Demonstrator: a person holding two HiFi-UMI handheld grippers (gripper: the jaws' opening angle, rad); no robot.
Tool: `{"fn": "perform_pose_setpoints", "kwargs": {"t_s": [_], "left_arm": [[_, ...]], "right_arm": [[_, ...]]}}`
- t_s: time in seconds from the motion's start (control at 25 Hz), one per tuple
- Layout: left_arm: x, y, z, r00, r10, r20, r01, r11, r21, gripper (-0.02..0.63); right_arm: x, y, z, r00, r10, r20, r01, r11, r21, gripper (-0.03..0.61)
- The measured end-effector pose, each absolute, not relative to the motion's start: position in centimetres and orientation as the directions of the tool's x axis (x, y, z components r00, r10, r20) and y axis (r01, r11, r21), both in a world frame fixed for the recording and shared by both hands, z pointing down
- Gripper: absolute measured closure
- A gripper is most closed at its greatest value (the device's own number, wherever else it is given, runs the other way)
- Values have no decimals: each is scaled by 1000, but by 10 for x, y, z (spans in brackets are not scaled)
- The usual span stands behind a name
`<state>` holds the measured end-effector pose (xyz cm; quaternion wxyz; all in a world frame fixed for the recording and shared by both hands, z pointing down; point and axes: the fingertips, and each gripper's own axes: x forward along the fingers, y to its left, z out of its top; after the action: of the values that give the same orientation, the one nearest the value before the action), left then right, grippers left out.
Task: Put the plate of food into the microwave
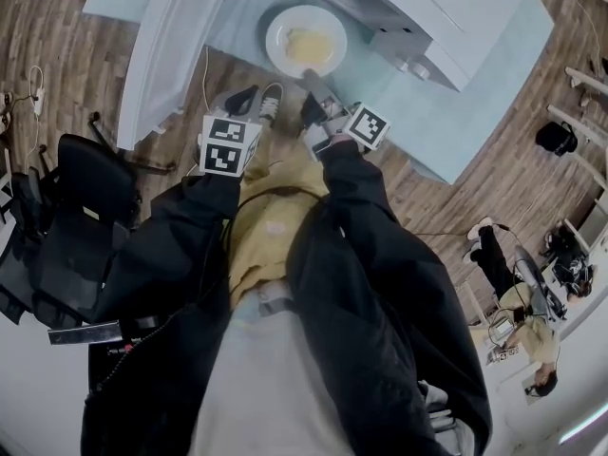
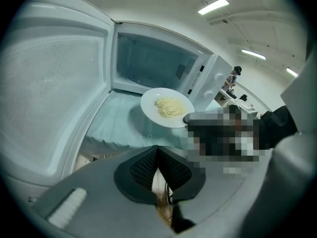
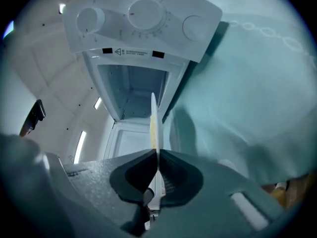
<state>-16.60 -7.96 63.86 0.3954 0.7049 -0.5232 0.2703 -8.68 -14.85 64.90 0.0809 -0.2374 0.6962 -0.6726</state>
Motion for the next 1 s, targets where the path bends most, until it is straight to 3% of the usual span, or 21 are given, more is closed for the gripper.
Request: {"fn": "perform_pose_setpoints", "kwargs": {"t_s": [0.48, 1.0], "left_arm": [[-202, -105, 638, 292, -542, 788, -954, -108, 280, 617], [-203, -118, 640, 295, -543, 786, -952, -94, 292, 617]], "right_arm": [[-137, -199, 638, -869, -468, 161, -187, 10, -982, 565], [-152, -256, 637, -798, -584, 150, -141, -61, -988, 565]]}}
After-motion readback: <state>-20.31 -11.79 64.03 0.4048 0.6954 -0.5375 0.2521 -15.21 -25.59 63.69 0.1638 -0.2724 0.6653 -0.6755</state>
